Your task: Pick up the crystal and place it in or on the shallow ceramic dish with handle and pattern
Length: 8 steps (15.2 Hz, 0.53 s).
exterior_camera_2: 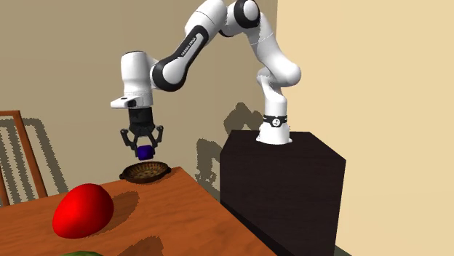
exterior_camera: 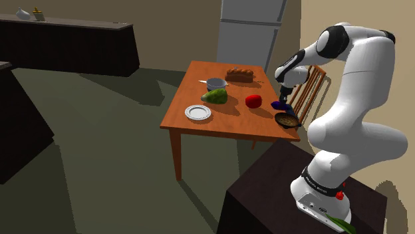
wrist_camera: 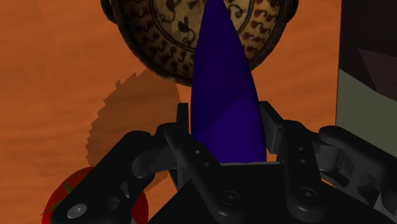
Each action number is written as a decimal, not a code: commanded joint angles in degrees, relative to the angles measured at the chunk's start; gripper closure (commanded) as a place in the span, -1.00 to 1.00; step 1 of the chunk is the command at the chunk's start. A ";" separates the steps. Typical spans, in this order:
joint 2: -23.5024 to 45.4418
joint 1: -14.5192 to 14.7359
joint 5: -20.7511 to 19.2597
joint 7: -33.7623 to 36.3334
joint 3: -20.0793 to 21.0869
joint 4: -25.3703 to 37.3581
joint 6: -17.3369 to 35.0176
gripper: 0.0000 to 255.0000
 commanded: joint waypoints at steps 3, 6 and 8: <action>-0.19 -4.26 0.48 -5.36 -0.76 -0.43 0.19 1.00; 0.97 -5.54 0.62 -6.97 -1.00 -0.31 1.20 1.00; 2.15 -5.53 0.62 -6.98 -1.01 -0.16 2.24 1.00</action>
